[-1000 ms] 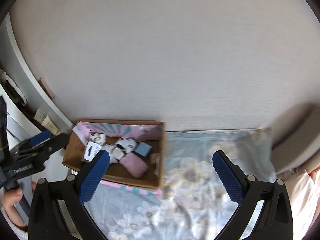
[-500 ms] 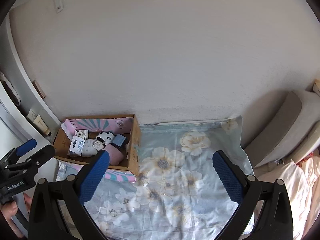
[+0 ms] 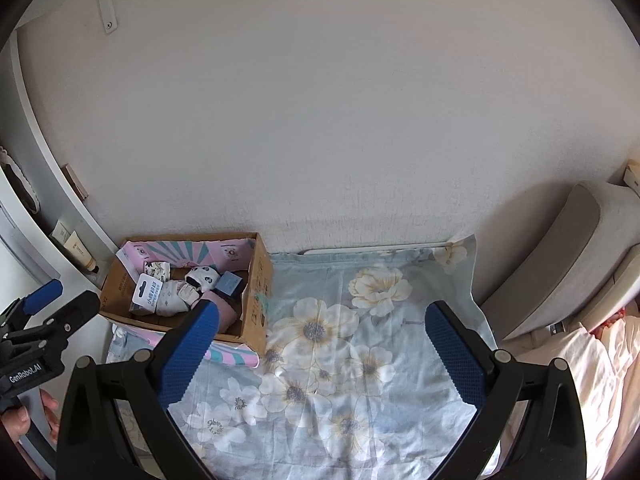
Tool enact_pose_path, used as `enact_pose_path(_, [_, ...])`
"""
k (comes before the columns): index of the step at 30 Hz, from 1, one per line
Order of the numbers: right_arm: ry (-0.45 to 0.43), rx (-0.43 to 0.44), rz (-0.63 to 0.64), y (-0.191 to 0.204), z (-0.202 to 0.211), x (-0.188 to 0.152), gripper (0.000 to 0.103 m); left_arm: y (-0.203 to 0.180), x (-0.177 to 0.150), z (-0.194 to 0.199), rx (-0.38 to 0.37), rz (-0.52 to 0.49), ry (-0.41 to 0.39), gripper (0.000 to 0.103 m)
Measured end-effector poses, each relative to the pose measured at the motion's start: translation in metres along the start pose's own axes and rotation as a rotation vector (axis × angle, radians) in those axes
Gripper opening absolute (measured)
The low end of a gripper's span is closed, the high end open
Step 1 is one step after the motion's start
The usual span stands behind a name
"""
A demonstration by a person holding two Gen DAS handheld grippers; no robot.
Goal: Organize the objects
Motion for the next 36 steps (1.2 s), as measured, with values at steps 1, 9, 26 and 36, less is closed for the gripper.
enact_pose_path(1, [-0.005,0.0,0.003,0.0,0.0,0.0,0.103,0.001,-0.001,0.0,0.001,0.004,-0.002,0.103])
enact_pose_path(9, [-0.014,-0.004,0.001,0.001,0.001,0.002,0.103,0.005,0.0,0.001,0.007,0.009,-0.004,0.103])
enact_pose_path(26, [-0.016,-0.01,0.002,0.005,-0.002,0.003,0.103,0.013,-0.001,-0.003,0.021,0.021,0.006,0.103])
enact_pose_path(36, [-0.011,-0.021,-0.005,0.005,-0.003,0.001,0.103,0.016,-0.002,-0.005,0.028,0.017,0.002,0.103])
Point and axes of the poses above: each gripper's, at about its wrist camera, not at the fingertips, and z roughly against the way its jaws point, y to its left, x to its top, the point moved 2 cm from there along -z, roughly the way its jaws point, and after that the axes turned 14 degrees about -x, right-handed, at the moved point
